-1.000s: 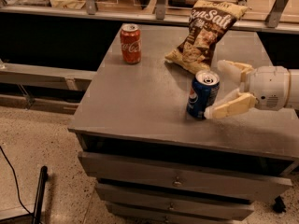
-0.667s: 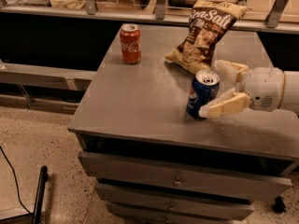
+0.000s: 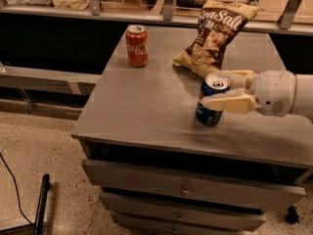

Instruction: Knock pepsi can over

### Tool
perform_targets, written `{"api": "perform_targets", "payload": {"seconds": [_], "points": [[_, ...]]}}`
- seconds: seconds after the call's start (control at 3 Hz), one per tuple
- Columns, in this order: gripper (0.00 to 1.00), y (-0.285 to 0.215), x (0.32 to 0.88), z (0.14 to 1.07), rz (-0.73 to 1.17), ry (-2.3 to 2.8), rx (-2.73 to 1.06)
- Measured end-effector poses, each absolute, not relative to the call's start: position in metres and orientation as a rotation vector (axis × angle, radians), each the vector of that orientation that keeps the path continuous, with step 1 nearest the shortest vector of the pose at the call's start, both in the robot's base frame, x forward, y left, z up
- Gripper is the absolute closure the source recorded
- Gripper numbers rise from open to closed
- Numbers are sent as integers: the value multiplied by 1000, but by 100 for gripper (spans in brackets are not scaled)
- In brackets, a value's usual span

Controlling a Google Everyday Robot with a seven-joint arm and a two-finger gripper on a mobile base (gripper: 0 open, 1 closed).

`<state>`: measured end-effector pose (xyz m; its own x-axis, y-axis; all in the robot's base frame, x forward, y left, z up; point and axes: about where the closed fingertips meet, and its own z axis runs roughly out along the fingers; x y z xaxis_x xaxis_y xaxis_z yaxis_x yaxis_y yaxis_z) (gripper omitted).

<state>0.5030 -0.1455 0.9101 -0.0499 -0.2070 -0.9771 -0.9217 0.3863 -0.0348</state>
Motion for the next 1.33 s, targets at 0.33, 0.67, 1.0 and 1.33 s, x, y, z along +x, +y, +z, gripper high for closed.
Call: {"api": "perform_targets", "payload": {"seconds": [0.33, 0.67, 1.0, 1.33], "points": [[61, -143, 503, 911, 806, 1529, -1054], [84, -139, 507, 918, 833, 1546, -1038], [100, -126, 512, 940, 787, 1622, -1119], [100, -93, 512, 951, 670, 1733, -1332]]}}
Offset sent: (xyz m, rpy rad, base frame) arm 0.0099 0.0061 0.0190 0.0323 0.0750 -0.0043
